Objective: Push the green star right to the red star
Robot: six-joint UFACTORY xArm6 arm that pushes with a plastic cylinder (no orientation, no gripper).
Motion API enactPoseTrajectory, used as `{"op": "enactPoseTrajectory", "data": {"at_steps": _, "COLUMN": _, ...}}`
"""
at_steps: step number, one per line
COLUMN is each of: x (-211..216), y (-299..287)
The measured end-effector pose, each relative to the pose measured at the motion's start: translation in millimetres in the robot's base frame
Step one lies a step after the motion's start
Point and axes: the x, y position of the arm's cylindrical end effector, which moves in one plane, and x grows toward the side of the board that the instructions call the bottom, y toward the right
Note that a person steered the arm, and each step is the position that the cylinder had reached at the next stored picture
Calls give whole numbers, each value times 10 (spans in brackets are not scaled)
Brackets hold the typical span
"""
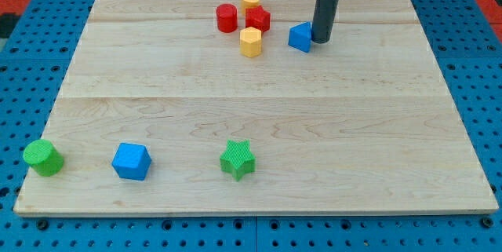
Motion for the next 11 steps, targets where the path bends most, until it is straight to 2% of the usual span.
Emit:
{"op": "enactPoseTrajectory", "data": {"at_steps": 2, "x": 102, "y": -93}}
{"op": "enactPoseTrajectory", "data": {"at_steps": 3, "x": 1233, "y": 487}}
{"op": "enactPoseTrajectory", "data": {"at_steps": 4, "x": 2173, "y": 354}}
{"op": "enactPoseTrajectory", "data": {"at_steps": 5, "x": 2585, "y": -449}}
{"op": "enactPoseTrajectory", "data": {"at_steps": 7, "x": 2448, "y": -2087}}
{"op": "enactPoseTrajectory", "data": {"at_steps": 8, "x": 2152, "y": -2270}}
{"op": "enactPoseTrajectory", "data": {"at_steps": 11, "x": 2118, "y": -803}}
